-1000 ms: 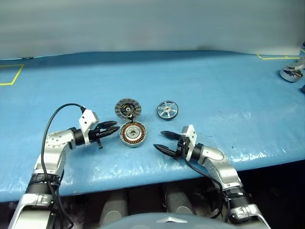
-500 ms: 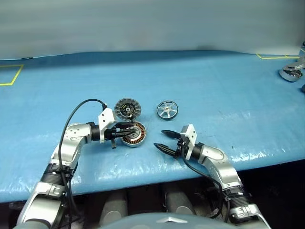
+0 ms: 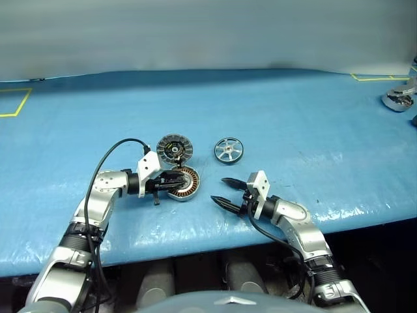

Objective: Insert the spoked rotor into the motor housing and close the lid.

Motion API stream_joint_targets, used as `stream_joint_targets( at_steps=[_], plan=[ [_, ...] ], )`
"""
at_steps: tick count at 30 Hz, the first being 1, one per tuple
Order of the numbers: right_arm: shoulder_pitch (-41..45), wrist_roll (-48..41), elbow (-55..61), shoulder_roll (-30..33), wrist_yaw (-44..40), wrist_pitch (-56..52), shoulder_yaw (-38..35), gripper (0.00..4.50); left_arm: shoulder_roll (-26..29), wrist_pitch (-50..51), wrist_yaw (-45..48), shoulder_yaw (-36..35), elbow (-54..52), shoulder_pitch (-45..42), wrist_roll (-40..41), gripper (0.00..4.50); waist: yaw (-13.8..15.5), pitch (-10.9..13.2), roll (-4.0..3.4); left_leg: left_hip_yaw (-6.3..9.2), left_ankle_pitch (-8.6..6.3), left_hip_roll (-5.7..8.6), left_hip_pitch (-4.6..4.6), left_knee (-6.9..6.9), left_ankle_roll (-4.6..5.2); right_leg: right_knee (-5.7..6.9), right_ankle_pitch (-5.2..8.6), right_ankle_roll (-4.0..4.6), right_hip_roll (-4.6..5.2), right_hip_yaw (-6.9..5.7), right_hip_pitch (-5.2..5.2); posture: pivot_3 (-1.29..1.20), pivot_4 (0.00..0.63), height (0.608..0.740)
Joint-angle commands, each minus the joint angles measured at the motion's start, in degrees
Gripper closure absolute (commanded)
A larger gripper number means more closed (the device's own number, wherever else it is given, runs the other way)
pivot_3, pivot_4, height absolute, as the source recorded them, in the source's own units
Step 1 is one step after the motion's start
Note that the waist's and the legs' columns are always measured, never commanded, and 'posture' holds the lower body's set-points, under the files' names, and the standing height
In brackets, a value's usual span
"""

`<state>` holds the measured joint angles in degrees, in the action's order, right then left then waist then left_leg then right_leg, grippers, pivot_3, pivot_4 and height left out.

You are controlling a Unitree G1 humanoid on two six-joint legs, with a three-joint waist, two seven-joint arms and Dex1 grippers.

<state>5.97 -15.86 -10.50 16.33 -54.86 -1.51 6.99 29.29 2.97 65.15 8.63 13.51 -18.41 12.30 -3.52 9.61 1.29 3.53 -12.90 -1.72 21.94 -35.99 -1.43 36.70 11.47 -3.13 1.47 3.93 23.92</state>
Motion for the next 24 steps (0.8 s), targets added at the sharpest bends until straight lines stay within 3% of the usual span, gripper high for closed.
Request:
stream_joint_targets(
  at_steps=[1, 24],
  plan=[
    [0.46, 0.04, 1.10, 0.28, 0.11, 1.34, -0.04, 0.68, 0.01, -0.01, 0.10, 0.16, -0.59, -0.18, -0.05, 3.86, 0.00, 0.00, 0.00, 0.00, 0.00, 0.00, 0.00, 0.00, 0.00, 0.00, 0.00, 0.00, 0.00, 0.00, 0.00, 0.00, 0.150, 0.740],
    [0.79, 1.54, 0.31, 0.19, 1.00, 2.12, 0.55, 0.68, -0.31, 2.26, -0.51, -1.30, -2.39, 0.05, 2.00, 3.86, 0.00, 0.00, 0.00, 0.00, 0.00, 0.00, 0.00, 0.00, 0.00, 0.00, 0.00, 0.00, 0.00, 0.00, 0.00, 0.00, 0.150, 0.740]
  ],
)
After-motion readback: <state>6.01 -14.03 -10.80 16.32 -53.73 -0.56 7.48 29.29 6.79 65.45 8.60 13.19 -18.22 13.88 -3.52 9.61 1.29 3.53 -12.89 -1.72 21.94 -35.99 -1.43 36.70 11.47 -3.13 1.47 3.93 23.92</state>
